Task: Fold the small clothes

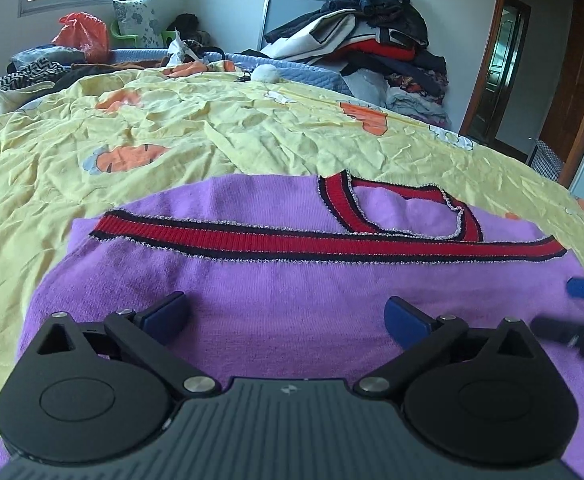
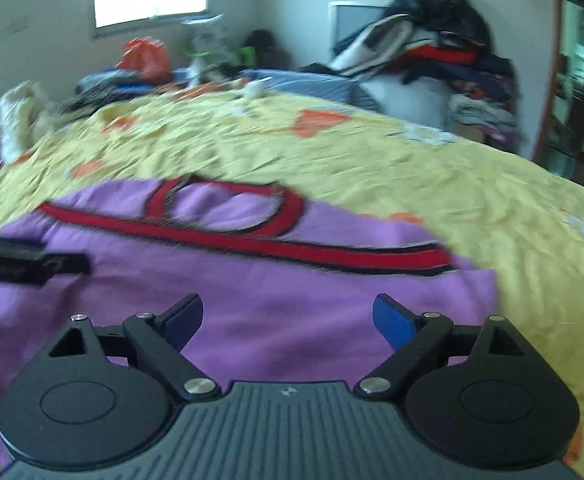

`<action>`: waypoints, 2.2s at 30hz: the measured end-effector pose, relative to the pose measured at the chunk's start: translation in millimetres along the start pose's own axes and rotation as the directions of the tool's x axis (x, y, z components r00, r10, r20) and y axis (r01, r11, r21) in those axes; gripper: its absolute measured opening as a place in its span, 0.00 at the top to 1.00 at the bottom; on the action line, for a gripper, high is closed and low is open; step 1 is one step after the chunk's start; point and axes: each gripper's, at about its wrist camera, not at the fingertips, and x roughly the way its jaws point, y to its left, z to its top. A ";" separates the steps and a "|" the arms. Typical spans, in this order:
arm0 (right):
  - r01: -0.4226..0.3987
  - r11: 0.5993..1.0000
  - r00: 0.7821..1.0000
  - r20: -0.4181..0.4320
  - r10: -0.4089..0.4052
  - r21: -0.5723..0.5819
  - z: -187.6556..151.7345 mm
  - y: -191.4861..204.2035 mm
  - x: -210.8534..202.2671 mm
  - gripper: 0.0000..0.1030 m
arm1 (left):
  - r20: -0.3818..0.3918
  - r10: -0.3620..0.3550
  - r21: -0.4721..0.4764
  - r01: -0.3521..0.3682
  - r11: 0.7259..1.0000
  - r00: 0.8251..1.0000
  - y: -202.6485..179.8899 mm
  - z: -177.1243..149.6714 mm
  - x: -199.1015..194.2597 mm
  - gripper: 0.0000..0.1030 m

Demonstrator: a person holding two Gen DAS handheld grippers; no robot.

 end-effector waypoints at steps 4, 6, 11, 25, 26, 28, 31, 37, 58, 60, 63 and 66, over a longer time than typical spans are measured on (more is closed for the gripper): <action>0.056 0.998 0.998 -0.037 -0.056 0.015 -7.3 -15.4 10.8 0.00 | -0.001 0.000 0.004 0.000 1.000 1.000 -0.1 0.4 0.1 0.00; 0.121 0.992 0.992 -0.046 -0.119 0.041 -8.0 -33.4 10.1 0.00 | -0.003 0.002 0.013 -0.002 1.000 1.000 -1.1 1.0 0.8 0.00; 0.143 0.979 0.989 -0.058 -0.136 0.144 -8.7 -53.4 -4.1 0.00 | -0.006 -0.044 -0.014 0.044 0.999 0.999 6.2 2.6 -15.2 0.00; 0.035 0.999 0.997 -0.072 -0.033 0.028 -68.4 -1.5 -57.4 0.00 | -0.068 -0.002 0.162 0.013 0.987 0.998 40.6 -79.0 -98.8 0.00; 0.036 0.999 0.997 -0.070 -0.034 0.028 -74.4 -2.2 -64.8 0.00 | -0.069 0.002 0.159 0.009 0.987 0.998 44.2 -82.3 -103.8 0.00; 0.042 0.999 0.996 -0.074 -0.039 0.035 -83.3 -2.9 -77.1 0.00 | -0.077 0.007 0.163 0.005 0.987 0.997 49.5 -86.5 -111.2 0.00; 0.052 0.998 0.993 -0.105 -0.048 0.032 -91.4 -2.8 -97.0 0.00 | -0.109 -0.016 0.136 0.031 0.990 0.994 54.9 -83.0 -124.3 0.00; 0.006 0.991 0.999 -0.041 -0.001 0.133 -94.6 -22.0 -116.0 0.00 | -0.121 -0.019 0.180 0.041 0.983 0.992 50.8 -90.6 -123.2 0.00; 0.088 0.987 0.995 0.033 -0.093 0.135 27.3 -26.4 15.0 0.00 | -0.040 0.054 0.075 -0.051 0.996 0.998 36.3 22.2 -10.1 0.00; 0.118 0.989 0.993 0.000 -0.119 0.093 32.7 -28.1 36.8 0.00 | -0.066 0.104 0.071 -0.100 0.993 0.992 42.1 28.9 14.2 0.00; 0.115 0.983 0.992 -0.061 -0.108 0.141 25.2 -47.5 58.9 0.00 | -0.046 0.108 0.060 -0.105 0.993 0.993 50.6 28.2 27.6 0.00; 0.174 0.972 0.984 -0.076 -0.163 0.161 17.8 -57.2 53.9 0.00 | -0.036 0.122 0.059 -0.120 0.991 0.992 49.0 27.4 28.6 0.00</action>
